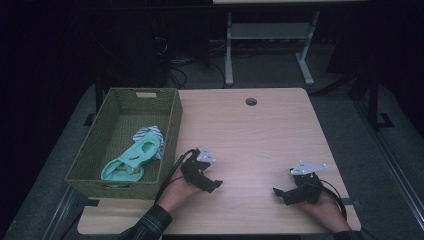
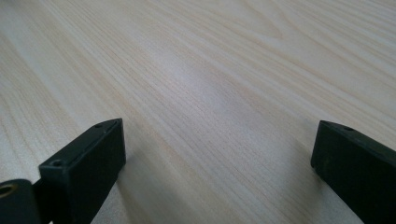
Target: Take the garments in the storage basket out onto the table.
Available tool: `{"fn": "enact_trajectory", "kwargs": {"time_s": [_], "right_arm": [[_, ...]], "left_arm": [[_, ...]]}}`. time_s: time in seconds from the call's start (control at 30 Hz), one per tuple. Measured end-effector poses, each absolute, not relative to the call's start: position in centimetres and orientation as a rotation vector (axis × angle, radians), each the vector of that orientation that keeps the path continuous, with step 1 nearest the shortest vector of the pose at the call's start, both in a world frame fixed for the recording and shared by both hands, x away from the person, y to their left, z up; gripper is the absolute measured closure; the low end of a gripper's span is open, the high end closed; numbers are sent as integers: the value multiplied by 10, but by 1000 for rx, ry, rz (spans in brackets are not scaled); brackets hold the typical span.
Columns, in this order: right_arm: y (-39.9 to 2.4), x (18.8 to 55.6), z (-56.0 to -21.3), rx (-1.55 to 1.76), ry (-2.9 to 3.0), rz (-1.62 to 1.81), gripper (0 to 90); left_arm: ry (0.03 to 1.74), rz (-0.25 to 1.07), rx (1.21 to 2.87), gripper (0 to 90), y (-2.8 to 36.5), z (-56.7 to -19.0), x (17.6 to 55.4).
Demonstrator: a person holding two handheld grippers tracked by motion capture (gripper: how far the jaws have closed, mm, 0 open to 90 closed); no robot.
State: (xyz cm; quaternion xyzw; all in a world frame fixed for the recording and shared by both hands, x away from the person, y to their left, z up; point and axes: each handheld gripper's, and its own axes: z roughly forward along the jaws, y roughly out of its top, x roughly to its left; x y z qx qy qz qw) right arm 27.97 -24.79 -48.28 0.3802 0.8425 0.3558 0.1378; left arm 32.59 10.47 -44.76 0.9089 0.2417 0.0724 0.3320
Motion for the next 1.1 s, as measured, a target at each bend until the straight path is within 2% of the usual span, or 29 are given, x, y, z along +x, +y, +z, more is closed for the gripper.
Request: {"fn": "enact_trajectory", "kwargs": {"time_s": [1.1], "right_arm": [[-248,280,-483,1100,2436,1030,26]], "left_arm": [[596,235,2363,139,105,-414,322]]}}
